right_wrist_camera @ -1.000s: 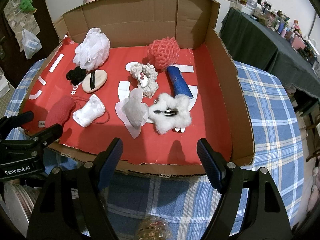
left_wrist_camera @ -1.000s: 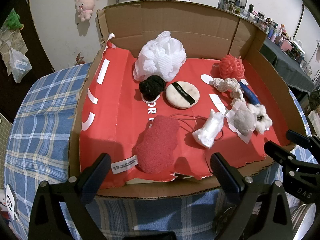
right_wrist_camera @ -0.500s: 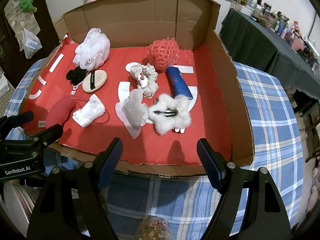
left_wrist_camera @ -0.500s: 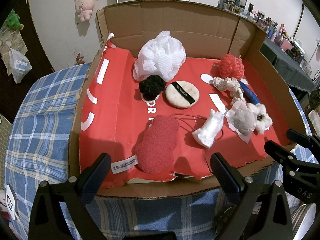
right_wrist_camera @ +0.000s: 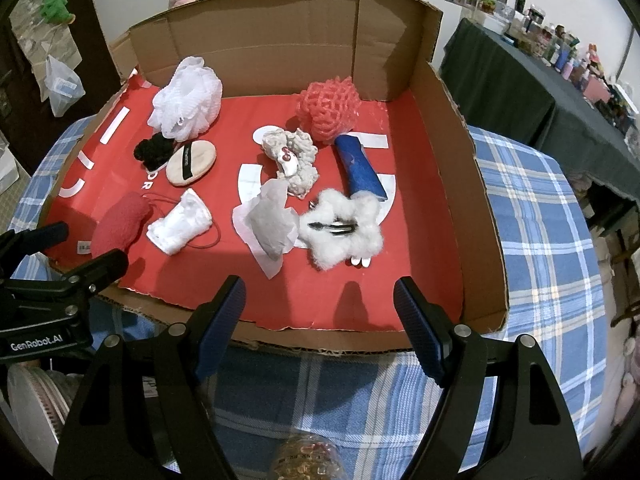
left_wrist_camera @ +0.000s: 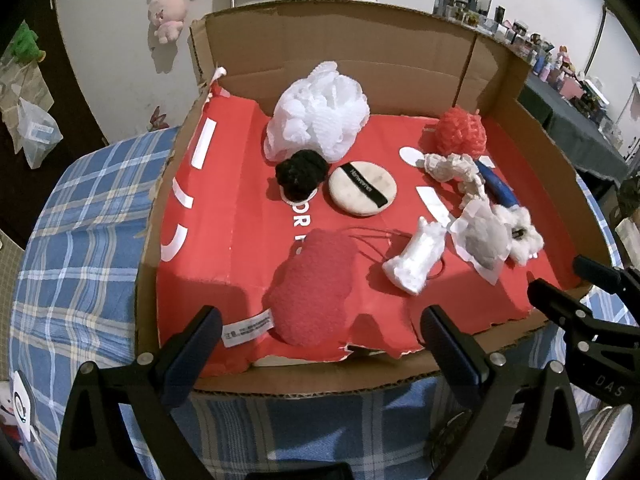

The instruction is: Organize soft objects

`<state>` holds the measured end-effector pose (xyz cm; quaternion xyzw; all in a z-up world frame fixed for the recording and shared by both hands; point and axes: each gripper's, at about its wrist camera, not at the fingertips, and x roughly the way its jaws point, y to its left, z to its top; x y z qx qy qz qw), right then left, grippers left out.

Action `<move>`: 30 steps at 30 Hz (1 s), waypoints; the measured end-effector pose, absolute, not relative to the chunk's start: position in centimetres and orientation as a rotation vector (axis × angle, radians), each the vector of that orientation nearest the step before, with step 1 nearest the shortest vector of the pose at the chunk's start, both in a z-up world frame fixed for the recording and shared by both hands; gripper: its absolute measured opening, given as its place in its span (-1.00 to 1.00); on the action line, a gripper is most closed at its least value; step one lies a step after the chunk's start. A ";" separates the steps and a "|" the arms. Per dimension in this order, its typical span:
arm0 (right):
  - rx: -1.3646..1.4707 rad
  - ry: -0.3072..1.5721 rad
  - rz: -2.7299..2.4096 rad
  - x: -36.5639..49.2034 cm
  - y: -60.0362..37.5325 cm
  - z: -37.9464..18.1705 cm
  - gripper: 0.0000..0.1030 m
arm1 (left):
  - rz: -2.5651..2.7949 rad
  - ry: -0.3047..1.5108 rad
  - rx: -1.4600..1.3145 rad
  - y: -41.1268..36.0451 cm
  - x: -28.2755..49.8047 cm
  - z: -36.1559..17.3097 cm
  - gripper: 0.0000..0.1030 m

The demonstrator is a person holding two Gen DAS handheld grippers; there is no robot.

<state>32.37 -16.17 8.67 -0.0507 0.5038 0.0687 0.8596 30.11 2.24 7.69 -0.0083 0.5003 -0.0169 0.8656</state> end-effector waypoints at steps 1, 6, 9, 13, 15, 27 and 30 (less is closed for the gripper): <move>-0.107 1.056 0.142 32.3 -16.2 8.8 0.47 | -0.035 1.038 -0.020 2.3 30.0 7.9 0.97; -0.098 1.030 0.134 31.9 -16.4 9.9 0.47 | -0.021 0.979 0.005 2.3 29.1 9.3 0.97; -0.112 0.990 0.125 31.1 -16.5 11.6 0.47 | -0.011 0.947 -0.015 2.8 28.2 10.9 0.97; -0.096 0.935 0.124 29.1 -16.7 14.1 0.47 | -0.008 0.867 -0.037 3.3 26.3 13.6 0.97; -0.101 0.903 0.121 27.9 -16.8 15.1 0.47 | -0.004 0.830 -0.033 3.2 25.2 14.8 0.97; -0.056 0.698 0.165 16.1 -18.5 17.8 0.78 | -0.080 0.583 0.019 1.1 13.1 18.2 1.00; -0.039 0.691 0.177 13.5 -18.8 16.2 0.78 | -0.082 0.558 0.022 0.7 10.6 17.1 1.00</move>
